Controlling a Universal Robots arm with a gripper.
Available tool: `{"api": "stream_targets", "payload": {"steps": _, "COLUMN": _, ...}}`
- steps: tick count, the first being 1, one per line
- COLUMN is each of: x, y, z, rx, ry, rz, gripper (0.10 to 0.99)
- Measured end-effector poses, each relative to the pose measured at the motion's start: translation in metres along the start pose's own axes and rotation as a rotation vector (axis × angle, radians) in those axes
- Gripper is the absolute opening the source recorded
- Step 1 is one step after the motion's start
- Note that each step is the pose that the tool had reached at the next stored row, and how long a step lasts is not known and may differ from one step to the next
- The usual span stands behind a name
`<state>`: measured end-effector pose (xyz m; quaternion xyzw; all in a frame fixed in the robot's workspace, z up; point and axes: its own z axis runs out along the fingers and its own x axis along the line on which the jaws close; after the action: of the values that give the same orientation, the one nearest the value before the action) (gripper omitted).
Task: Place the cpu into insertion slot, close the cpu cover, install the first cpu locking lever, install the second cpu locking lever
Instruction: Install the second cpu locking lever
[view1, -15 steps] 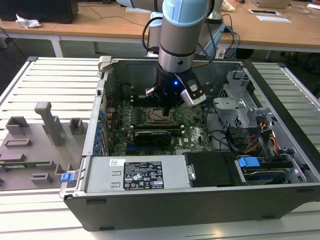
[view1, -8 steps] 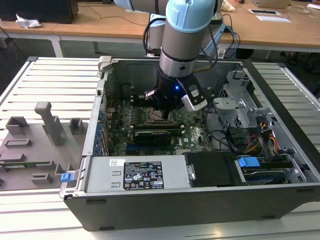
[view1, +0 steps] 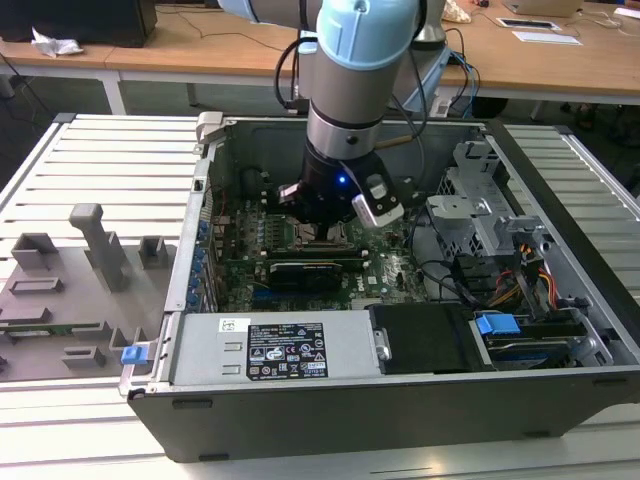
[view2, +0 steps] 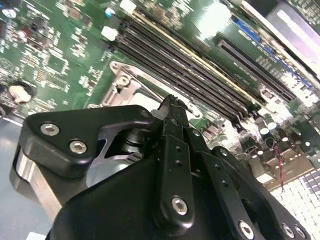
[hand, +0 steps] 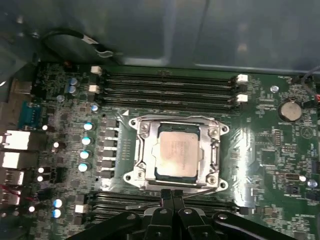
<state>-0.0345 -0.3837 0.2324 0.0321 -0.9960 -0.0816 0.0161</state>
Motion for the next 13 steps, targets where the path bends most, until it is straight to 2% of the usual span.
{"api": "stream_targets", "payload": {"steps": 3, "x": 0.0031, "y": -0.0006, "z": 0.002, "rx": -0.001, "ry": 0.0, "rz": 0.0, "gripper": 0.102}}
{"api": "stream_targets", "payload": {"steps": 5, "x": 0.0046, "y": -0.0016, "z": 0.0084, "rx": -0.001, "ry": 0.0003, "rz": -0.001, "gripper": 0.102}}
{"api": "stream_targets", "payload": {"steps": 6, "x": 0.005, "y": -0.0027, "z": 0.0097, "rx": -0.005, "ry": 0.0002, "rz": -0.002, "gripper": 0.102}}
{"api": "stream_targets", "payload": {"steps": 7, "x": 0.0061, "y": -0.0049, "z": 0.0095, "rx": -0.015, "ry": -0.0006, "rz": -0.002, "gripper": 0.102}}
{"api": "stream_targets", "payload": {"steps": 8, "x": 0.0084, "y": -0.0081, "z": 0.009, "rx": -0.031, "ry": -0.0015, "rz": -0.003, "gripper": 0.102}}
{"api": "stream_targets", "payload": {"steps": 10, "x": 0.0141, "y": -0.012, "z": 0.0086, "rx": -0.052, "ry": -0.0029, "rz": -0.004, "gripper": 0.102}}
{"api": "stream_targets", "payload": {"steps": 13, "x": 0.0219, "y": -0.0139, "z": 0.0088, "rx": -0.071, "ry": -0.0039, "rz": -0.004, "gripper": 0.102}}
